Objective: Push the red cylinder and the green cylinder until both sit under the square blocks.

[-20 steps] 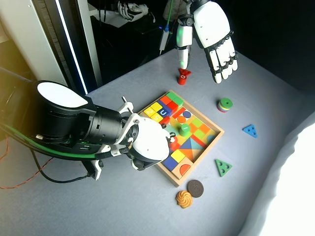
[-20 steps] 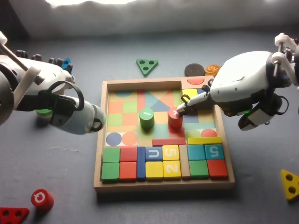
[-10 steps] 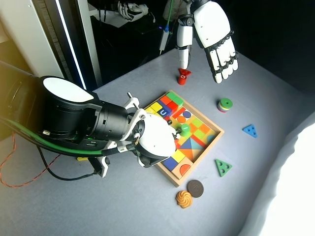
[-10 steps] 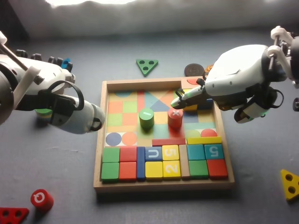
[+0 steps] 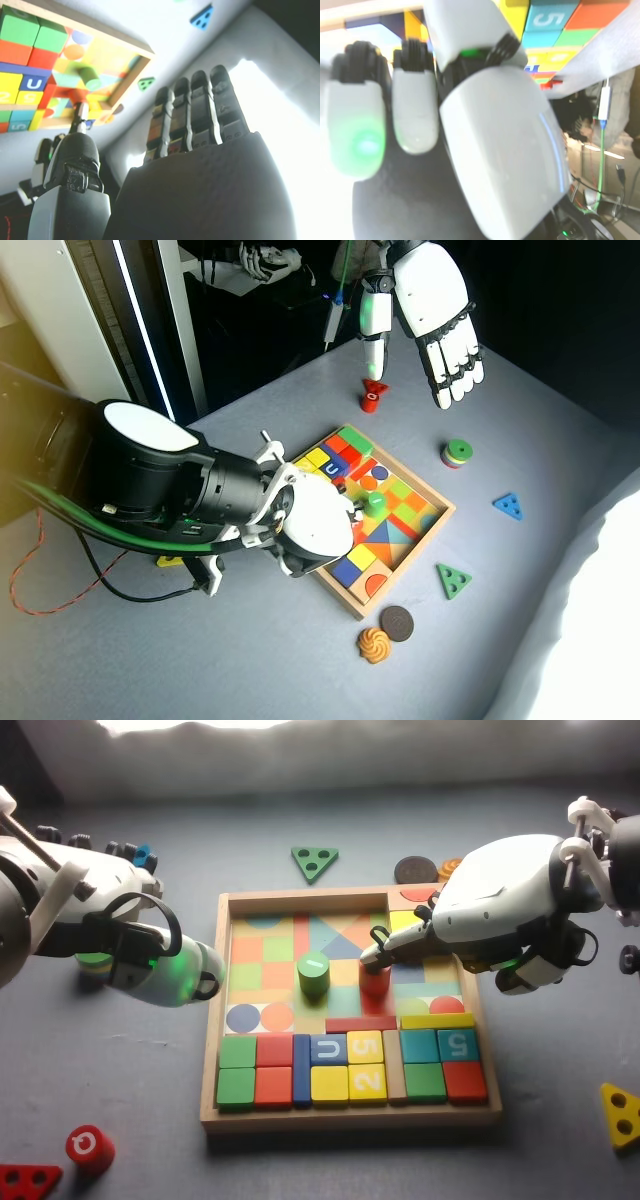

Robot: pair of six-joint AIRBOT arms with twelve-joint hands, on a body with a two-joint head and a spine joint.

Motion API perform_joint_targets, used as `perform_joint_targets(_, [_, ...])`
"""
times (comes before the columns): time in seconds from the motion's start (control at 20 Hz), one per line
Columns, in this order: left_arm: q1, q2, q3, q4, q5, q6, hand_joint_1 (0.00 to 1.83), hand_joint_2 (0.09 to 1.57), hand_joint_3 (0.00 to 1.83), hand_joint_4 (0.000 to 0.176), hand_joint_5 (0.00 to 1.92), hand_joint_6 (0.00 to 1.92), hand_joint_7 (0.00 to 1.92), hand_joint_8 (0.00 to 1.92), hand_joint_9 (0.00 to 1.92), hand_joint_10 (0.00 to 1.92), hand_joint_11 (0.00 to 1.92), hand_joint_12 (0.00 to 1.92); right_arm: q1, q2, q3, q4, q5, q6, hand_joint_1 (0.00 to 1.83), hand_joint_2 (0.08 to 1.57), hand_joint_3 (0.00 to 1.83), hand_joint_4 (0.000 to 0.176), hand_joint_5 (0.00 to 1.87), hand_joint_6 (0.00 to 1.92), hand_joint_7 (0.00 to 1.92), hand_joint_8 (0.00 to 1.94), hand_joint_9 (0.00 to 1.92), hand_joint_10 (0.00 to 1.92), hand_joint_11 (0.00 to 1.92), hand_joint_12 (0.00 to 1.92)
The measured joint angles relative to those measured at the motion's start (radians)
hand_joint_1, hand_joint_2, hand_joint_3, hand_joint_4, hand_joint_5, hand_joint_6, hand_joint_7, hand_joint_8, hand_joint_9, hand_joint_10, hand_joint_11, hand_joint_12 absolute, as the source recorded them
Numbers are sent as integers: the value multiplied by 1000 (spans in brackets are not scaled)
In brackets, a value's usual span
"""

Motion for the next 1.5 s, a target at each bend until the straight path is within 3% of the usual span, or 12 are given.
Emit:
perform_joint_targets(0.2, [0,0,0,0,-2,0,0,1289,4,0,69,18,51,14,26,9,0,0,-18,1,0,5,-3,1,1781,953,520,0,227,10,1601,1941,1759,1921,1812,1921])
perform_joint_targets(0.55, [0,0,0,0,-1,0,0,1280,0,0,63,7,56,9,34,8,6,3,-24,32,-4,7,9,8,1787,953,517,0,210,5,1601,1941,1767,1921,1840,1921])
perform_joint_targets(0.9, [0,0,0,0,-1,0,0,1282,0,0,74,0,63,0,35,0,2,2,-49,106,-92,-8,27,8,1765,962,522,0,220,14,1583,1941,1754,1921,1809,1921])
perform_joint_targets(1.2, [0,0,0,0,-3,0,0,1284,2,0,101,13,85,14,55,12,5,2,-74,133,-107,-16,34,7,1780,950,514,0,239,11,1572,1941,1748,1921,1810,1921])
perform_joint_targets(1.5, [0,0,0,1,-2,0,0,1282,0,0,80,0,53,0,19,0,0,0,-97,174,-129,-11,47,-57,1777,947,519,0,231,6,1571,1941,1746,1921,1802,1921])
